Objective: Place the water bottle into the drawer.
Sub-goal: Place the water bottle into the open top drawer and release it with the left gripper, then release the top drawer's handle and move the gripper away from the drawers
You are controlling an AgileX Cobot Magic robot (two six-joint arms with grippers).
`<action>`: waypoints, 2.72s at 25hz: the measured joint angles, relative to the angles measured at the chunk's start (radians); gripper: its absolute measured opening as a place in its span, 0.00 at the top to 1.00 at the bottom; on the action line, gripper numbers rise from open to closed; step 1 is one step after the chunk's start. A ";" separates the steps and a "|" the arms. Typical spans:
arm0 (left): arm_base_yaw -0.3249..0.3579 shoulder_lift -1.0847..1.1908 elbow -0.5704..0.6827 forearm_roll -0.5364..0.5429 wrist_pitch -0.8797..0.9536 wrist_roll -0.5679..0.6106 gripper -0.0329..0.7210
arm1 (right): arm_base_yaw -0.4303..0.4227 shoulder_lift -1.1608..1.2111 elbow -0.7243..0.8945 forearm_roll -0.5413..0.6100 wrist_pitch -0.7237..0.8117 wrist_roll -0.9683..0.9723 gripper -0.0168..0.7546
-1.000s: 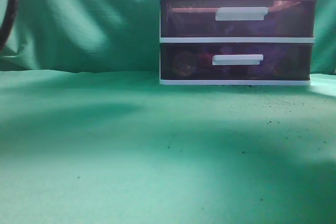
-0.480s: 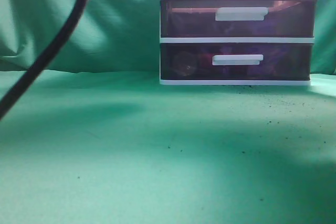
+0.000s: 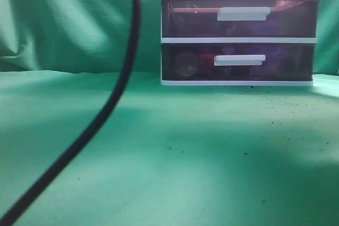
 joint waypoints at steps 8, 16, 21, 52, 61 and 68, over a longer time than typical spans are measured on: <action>-0.026 0.079 -0.134 0.228 -0.031 -0.153 0.23 | 0.000 0.000 0.000 -0.001 0.003 0.006 0.85; -0.007 -0.027 -0.136 0.338 0.460 -0.163 0.49 | 0.000 0.000 0.000 0.012 -0.007 0.008 0.85; 0.011 -0.150 -0.136 0.434 0.764 -0.216 0.91 | 0.004 0.027 -0.041 0.021 -0.016 0.006 0.85; 0.094 -0.852 0.583 0.640 1.041 -0.614 0.96 | -0.062 0.476 -0.664 0.055 0.099 -0.084 0.70; 0.094 -0.852 0.583 0.641 1.036 -0.614 0.96 | 0.005 0.447 -0.550 0.101 0.034 -0.077 0.31; 0.094 -0.899 0.603 0.609 0.981 -0.614 0.96 | 0.214 0.328 -0.456 0.441 -0.174 -0.176 0.31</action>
